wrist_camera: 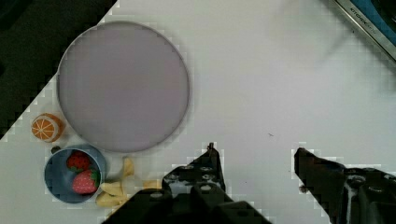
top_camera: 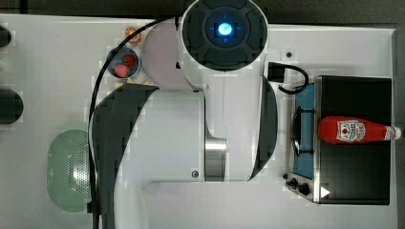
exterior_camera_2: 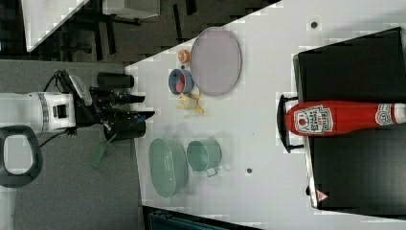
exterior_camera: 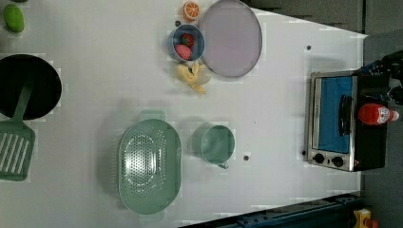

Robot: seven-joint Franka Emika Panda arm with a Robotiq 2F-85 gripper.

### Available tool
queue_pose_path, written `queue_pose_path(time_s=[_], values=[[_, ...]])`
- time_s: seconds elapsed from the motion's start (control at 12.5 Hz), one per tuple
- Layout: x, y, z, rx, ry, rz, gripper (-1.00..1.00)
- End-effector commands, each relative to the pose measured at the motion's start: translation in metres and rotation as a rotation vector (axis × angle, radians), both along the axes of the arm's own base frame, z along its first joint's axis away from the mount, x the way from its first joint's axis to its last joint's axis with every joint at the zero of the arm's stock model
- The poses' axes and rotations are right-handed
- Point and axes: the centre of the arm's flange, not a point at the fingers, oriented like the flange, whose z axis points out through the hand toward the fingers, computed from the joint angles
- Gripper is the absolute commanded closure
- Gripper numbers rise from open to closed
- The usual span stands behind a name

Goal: Pick Ketchup from oven and place it on table.

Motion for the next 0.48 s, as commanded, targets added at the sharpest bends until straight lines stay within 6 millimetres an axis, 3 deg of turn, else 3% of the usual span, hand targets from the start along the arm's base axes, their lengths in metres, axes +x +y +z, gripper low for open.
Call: queue_pose_path(time_s=[0.08, 0.24, 0.48], values=[[-0.145, -0.035, 0.085, 0.031, 0.050, -0.075, -0.50], [-0.145, -0.035, 0.085, 0.031, 0.050, -0.076, -1.00], [-0.139, -0.052, 0.085, 0.038, 0.011, -0.106, -1.00]])
